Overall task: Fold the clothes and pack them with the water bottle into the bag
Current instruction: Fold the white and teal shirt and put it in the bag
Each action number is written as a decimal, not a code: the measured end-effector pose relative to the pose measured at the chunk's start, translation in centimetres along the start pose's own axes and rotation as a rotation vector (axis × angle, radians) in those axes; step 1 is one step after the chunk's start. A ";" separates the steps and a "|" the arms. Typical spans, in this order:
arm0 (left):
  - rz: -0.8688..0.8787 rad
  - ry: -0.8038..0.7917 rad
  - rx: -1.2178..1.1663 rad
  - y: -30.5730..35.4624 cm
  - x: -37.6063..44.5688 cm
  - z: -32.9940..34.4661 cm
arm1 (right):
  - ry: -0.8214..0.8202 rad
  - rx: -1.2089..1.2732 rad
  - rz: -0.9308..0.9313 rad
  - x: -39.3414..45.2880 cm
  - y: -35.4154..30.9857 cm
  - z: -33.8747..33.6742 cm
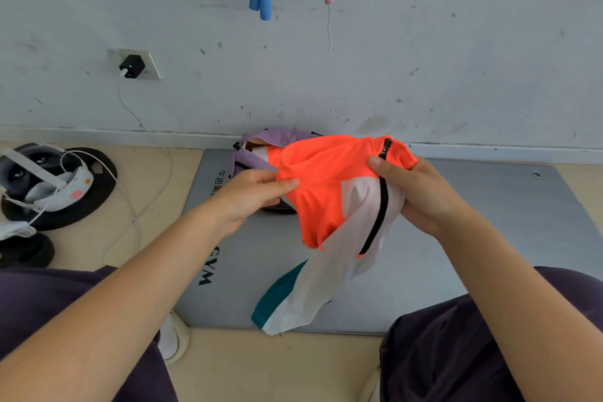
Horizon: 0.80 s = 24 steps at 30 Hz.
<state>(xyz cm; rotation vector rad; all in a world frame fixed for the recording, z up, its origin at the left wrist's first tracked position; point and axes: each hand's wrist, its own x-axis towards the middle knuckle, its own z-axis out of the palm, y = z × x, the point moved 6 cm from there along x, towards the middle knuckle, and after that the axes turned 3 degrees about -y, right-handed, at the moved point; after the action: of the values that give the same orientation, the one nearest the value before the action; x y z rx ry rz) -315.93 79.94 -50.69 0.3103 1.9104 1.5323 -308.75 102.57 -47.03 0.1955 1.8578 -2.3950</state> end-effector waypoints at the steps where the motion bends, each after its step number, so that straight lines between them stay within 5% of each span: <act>1: 0.048 0.037 -0.059 0.3 0.0 0.0 | 0.005 -0.008 -0.005 0.1 -0.1 -0.1; 10: 0.179 0.268 -0.162 2.4 -0.5 -0.2 | -0.029 -0.218 0.057 0.0 0.3 0.4; 13: 0.234 0.202 -0.068 3.2 -1.0 1.3 | 0.141 -0.470 -0.096 -0.5 -1.0 0.6; 17: 0.316 -0.002 0.173 4.5 -2.2 4.8 | -0.093 -0.421 -0.092 -1.1 -0.1 4.1; 24: 0.272 -0.020 0.242 4.5 -2.6 5.1 | -0.102 -0.595 0.055 -0.9 0.8 3.7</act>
<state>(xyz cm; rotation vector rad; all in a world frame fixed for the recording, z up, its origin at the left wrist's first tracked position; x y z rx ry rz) -311.80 83.74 -46.07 0.7145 2.1077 1.4568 -307.85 98.82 -46.70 0.0671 2.3647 -1.6776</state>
